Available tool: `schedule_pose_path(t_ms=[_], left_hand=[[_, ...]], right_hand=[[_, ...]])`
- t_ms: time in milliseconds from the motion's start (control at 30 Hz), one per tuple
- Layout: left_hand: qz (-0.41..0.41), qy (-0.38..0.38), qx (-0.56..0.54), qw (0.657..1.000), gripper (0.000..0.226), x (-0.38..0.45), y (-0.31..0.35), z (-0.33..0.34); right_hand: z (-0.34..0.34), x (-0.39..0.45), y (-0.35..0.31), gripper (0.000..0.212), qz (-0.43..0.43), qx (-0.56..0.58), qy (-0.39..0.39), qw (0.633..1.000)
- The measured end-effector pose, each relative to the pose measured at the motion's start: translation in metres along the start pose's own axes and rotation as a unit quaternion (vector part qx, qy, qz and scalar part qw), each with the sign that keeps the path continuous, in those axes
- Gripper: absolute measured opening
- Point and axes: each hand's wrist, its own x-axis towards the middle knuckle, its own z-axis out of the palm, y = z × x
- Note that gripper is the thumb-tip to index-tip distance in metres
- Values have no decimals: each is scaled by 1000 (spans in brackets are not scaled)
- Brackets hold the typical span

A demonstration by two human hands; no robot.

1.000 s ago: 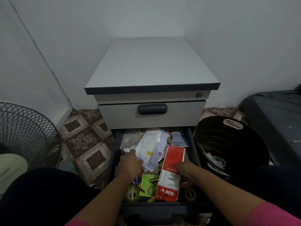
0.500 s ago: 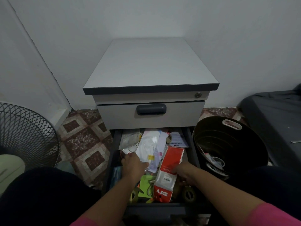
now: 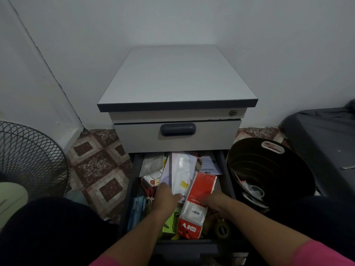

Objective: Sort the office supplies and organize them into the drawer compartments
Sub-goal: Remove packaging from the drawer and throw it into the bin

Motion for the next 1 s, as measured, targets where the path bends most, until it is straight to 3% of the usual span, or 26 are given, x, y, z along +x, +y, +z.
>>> schedule_pose_path(t_ms=[100,200,300,433,667,867,1000], left_hand=[[-34,-3,-107,994,30,-2,7,-2],[-94,-36,-221,970,34,-1,14,-8],[-141,1,-237,961,20,-2,16,-17],[-166,23,-278,946,10,-8,19,-24],[-162,30,-341,925,17,-13,21,-38],[-151,10,-335,930,18,-25,33,-42],[-140,-42,-339,930,11,-32,45,-36]], right_hand=[[-1,-2,-3,25,5,10,-13,1000],[-1,-5,-5,26,4,51,-19,998],[-1,-3,-6,30,-2,126,-10,992],[-6,-8,-11,30,-21,145,-8,989],[-30,-28,-24,17,-22,146,17,989],[-66,-43,-36,14,-48,120,71,989],[-106,-47,-36,15,-57,80,130,987]])
